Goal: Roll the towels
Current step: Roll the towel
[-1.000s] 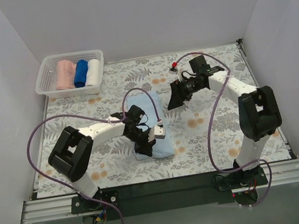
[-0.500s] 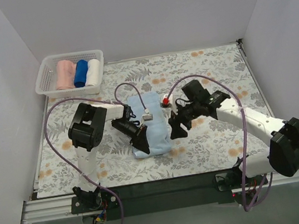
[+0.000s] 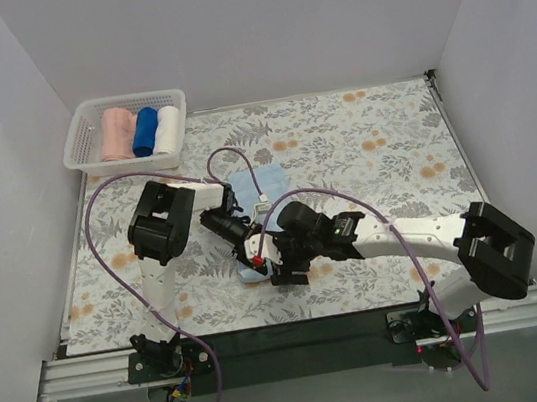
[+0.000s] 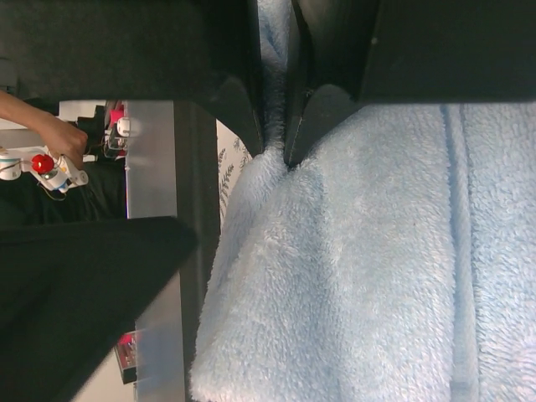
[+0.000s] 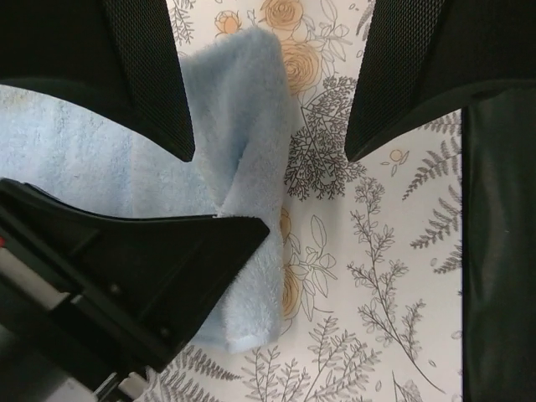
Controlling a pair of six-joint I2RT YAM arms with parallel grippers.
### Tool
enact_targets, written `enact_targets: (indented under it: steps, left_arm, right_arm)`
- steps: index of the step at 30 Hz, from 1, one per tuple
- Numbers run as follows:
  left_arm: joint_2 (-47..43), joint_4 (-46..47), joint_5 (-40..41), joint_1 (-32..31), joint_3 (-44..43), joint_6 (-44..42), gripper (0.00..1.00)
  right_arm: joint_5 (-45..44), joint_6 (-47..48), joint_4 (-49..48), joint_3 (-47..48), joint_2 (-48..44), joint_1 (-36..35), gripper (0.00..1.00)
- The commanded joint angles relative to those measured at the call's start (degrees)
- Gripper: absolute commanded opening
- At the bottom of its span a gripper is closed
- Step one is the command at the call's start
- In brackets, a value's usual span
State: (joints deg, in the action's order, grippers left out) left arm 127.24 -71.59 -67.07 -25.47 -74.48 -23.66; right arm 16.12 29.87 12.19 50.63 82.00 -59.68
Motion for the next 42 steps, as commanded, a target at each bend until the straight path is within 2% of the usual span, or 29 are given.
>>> enact_targets:
  steps: [1,5,7,12,16,17,18,21,22,27,32,36,38,41,42]
  left_arm:
    - [1.0,3.2,4.5,0.7,-0.4,-2.6,0.07]
    - [0.7,3.9,4.5,0.9,-0.1,-2.3,0.08]
    - [0.7,3.9,4.4,1.0,-0.1,-2.3,0.08]
    - [-0.1,4.3,4.3,1.1,-0.3,-2.3,0.08]
    - [-2.1,4.4,4.5,1.3,-0.1,-2.8,0.14]
    - [-2.6,4.4,4.3,1.4,-0.1,-3.1,0.17]
    - [-3.9,4.4,4.1,1.5,0.1,-3.1,0.25]
    - [-7.4,5.2,3.2,3.1,1.1,-2.4,0.37]
    - [-8.4,5.7,3.0,3.5,1.3,-2.0,0.38]
    - [-15.5,9.1,2.9,6.5,2.8,0.6,0.47]
    - [-25.2,16.0,5.7,8.2,6.3,4.1,0.53]
    - [-39.5,24.2,11.6,7.9,11.5,7.0,0.57]
    - [-44.8,29.5,17.0,6.8,16.3,7.3,0.6]
    - [-54.5,35.1,28.0,0.6,22.0,5.2,0.6]
    - [-59.0,37.0,32.0,-4.6,26.6,4.8,0.6]
  right_arm:
    - [-4.6,3.7,-7.0,-2.2,2.7,-1.1,0.67]
    - [-5.0,4.9,-9.2,-5.4,6.1,-1.0,0.65]
    - [-4.5,4.8,-10.0,-6.7,7.6,-1.1,0.6]
    - [-3.2,3.5,-9.5,-7.0,9.6,-0.8,0.21]
    - [3.4,1.3,-4.1,-3.8,11.3,2.6,0.03]
    - [5.0,1.0,-3.0,-3.2,11.3,3.6,0.01]
    - [6.8,0.6,-1.7,-2.3,12.0,4.6,0.01]
    - [15.8,0.1,7.5,1.5,13.8,9.0,0.01]
    - [20.1,0.1,9.4,2.4,14.5,10.8,0.01]
    - [29.7,0.4,20.2,9.8,21.2,14.1,0.01]
    - [39.2,-2.3,23.2,13.3,26.6,17.6,0.01]
    - [42.6,-2.4,27.0,15.9,32.4,19.1,0.01]
    - [45.4,-1.9,28.9,18.2,34.8,20.0,0.01]
    - [48.3,-1.7,31.2,20.3,38.8,21.5,0.01]
    - [49.1,-1.5,32.3,20.8,40.7,22.1,0.01]
